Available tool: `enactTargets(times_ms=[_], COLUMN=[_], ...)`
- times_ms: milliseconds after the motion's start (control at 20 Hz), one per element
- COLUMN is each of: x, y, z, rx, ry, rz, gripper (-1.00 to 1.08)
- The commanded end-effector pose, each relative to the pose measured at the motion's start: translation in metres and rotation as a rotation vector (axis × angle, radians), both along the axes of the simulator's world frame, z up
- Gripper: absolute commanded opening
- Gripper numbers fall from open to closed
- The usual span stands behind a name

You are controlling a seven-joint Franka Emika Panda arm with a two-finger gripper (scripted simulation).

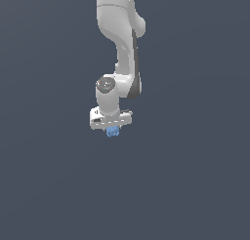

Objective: Pick up the object and move it to a goal position.

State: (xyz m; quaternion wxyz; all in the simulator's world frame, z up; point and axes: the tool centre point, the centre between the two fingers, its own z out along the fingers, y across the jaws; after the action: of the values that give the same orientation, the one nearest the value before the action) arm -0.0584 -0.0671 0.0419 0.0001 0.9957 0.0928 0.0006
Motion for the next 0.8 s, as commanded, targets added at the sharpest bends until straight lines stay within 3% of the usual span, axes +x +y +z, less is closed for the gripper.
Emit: enactTargets(times_ms=[0, 750], x=[0.000, 0.002], y=[0.000, -0.006], z=[-0.001, 0.019], rx=[0.000, 0.000], ry=[0.001, 0.000], rz=[0.000, 0.000], gripper=[-1.00, -1.00])
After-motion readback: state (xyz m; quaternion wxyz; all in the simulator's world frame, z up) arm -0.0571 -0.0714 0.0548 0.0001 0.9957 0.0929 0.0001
